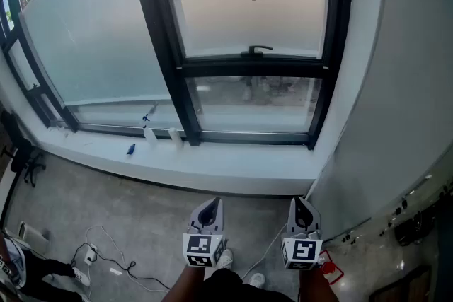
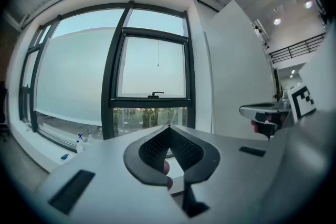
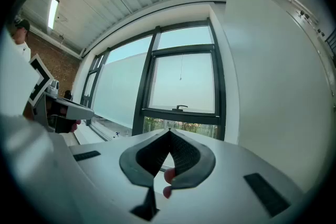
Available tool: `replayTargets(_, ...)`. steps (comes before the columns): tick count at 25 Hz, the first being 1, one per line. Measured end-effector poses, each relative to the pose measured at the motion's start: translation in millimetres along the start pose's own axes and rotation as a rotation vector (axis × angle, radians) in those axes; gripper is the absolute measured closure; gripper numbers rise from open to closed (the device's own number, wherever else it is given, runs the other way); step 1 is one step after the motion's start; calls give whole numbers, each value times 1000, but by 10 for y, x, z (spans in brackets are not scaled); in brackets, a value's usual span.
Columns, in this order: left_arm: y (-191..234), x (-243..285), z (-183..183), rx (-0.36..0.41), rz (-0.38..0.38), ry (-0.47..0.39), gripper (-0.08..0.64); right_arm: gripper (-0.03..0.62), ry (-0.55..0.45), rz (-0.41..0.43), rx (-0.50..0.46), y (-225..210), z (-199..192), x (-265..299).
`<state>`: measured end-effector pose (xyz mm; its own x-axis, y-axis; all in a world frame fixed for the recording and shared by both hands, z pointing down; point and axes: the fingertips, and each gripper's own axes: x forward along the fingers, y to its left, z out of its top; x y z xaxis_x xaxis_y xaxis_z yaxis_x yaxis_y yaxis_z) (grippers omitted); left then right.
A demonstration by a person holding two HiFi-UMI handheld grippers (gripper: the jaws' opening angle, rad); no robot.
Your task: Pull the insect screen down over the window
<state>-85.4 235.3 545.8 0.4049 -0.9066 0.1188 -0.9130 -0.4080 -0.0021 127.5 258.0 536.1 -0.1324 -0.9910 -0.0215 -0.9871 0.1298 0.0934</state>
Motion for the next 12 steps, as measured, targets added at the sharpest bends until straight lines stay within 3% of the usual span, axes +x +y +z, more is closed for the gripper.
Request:
replayTargets(6, -181, -55, -71, 41, -24, 28, 558, 589, -1, 44, -31, 46, 21, -104)
replayTargets(12, -227, -79, 109, 57, -32, -8, 558, 589, 1, 44, -31, 55, 24, -84)
